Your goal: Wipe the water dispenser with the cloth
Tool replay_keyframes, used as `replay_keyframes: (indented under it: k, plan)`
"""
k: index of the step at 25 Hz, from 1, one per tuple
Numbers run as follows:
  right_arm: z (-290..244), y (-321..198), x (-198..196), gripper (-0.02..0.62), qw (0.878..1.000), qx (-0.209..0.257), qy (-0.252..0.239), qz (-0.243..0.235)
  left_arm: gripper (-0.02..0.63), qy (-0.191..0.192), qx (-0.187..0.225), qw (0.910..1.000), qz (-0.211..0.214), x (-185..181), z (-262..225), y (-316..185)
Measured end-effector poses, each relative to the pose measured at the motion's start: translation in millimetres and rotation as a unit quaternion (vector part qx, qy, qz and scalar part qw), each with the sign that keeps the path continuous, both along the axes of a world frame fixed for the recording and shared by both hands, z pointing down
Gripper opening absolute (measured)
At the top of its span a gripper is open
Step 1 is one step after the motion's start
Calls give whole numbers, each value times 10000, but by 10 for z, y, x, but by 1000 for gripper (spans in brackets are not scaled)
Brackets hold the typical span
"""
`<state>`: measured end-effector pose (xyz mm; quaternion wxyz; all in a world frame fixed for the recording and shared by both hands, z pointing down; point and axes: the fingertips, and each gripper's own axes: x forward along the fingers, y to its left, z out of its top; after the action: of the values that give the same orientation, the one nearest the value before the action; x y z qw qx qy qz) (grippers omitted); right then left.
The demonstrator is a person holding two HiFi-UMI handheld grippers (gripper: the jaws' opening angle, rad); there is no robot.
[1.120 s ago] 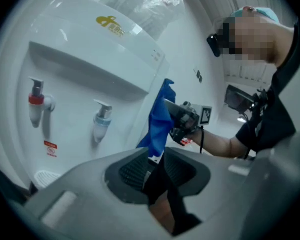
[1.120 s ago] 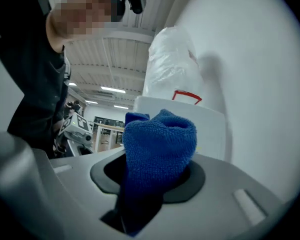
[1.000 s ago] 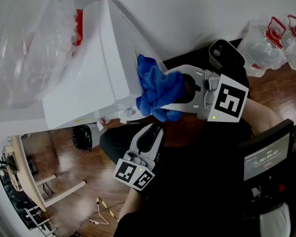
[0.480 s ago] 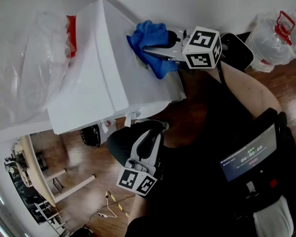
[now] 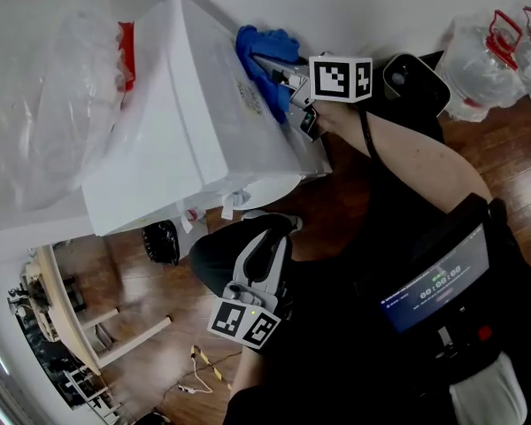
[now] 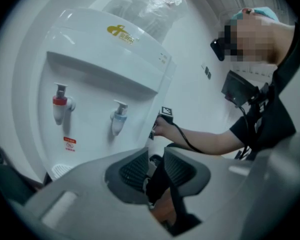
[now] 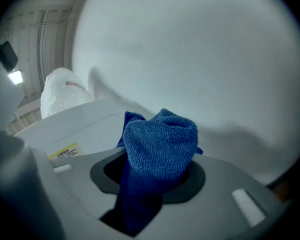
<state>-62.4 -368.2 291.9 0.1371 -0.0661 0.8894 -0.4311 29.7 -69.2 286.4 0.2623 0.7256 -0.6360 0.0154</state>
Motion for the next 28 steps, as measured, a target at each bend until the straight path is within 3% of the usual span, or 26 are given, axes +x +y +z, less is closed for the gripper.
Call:
replay_keyframes:
  k: [8, 12, 16, 24, 28]
  plan:
    - [-24, 1287, 663, 160, 9925, -984, -368, -627, 101, 134, 245, 9983, 518, 165, -9, -217]
    - [8, 1561, 819, 160, 9855, -1417, -514, -776, 101, 208, 252, 9977, 597, 217, 30, -255]
    - [114, 1165, 658, 160, 9879, -1422, -477, -402, 101, 175, 197, 9985, 481, 181, 47, -238]
    - [566, -202, -49, 161, 9896, -1310, 4, 597, 101, -168, -272, 9992, 245, 27, 198, -67]
    - [832, -254, -90, 160, 9869, -1438, 290, 677, 101, -121, -384, 9985, 376, 51, 243, -110]
